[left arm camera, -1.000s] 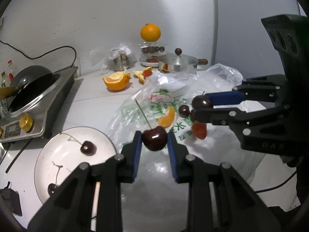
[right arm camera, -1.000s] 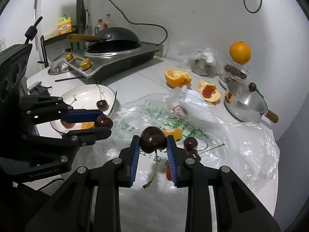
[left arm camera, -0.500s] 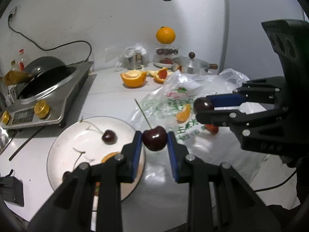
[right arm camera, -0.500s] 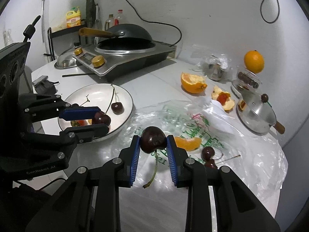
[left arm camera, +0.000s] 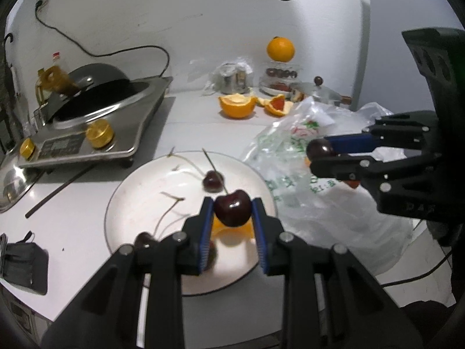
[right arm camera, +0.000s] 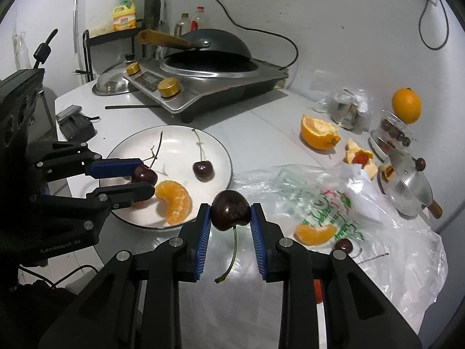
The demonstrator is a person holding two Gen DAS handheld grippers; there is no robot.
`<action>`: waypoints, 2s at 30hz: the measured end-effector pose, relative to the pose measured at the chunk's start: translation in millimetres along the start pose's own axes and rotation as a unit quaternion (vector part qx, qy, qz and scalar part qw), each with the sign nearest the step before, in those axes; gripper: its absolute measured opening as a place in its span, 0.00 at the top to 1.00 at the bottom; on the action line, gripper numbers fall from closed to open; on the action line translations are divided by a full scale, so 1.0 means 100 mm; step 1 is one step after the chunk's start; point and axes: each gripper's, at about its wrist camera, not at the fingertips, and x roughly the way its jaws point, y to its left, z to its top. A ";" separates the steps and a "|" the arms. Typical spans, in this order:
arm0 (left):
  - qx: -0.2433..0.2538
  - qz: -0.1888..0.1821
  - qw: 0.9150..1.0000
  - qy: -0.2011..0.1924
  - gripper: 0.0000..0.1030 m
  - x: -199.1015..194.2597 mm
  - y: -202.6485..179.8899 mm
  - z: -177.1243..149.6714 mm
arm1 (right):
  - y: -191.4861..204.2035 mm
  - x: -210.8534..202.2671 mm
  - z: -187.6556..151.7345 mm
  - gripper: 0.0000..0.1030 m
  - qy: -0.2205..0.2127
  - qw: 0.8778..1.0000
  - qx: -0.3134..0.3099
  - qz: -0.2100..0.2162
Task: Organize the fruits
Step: 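Carry both held cherries from the bag over the white plate, then open the left tool to drop its cherry while the right tool lowers and releases its cherry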
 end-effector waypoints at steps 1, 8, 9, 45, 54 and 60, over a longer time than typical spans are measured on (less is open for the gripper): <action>-0.003 0.002 1.000 0.000 0.74 0.00 0.03 -0.01 | 0.03 0.01 0.01 0.71 0.001 1.000 -0.002 0.001; -0.019 0.022 1.000 0.000 0.74 0.00 0.28 -0.06 | 0.17 0.10 0.10 0.71 0.006 1.000 -0.014 0.008; -0.021 0.025 0.999 0.001 0.74 0.01 0.32 -0.07 | 0.18 0.12 0.11 0.71 0.006 1.000 -0.015 0.009; -0.053 0.012 0.998 0.042 0.39 0.36 0.71 -0.01 | 0.33 0.79 0.47 0.71 0.032 0.998 -0.029 0.048; -0.066 0.017 0.997 0.025 0.39 0.21 0.91 -0.03 | 0.50 0.99 0.57 0.71 0.042 0.996 -0.042 0.063; -0.071 0.021 0.997 0.019 0.38 0.15 0.99 -0.04 | 0.57 1.13 0.59 0.71 0.059 0.995 -0.042 0.067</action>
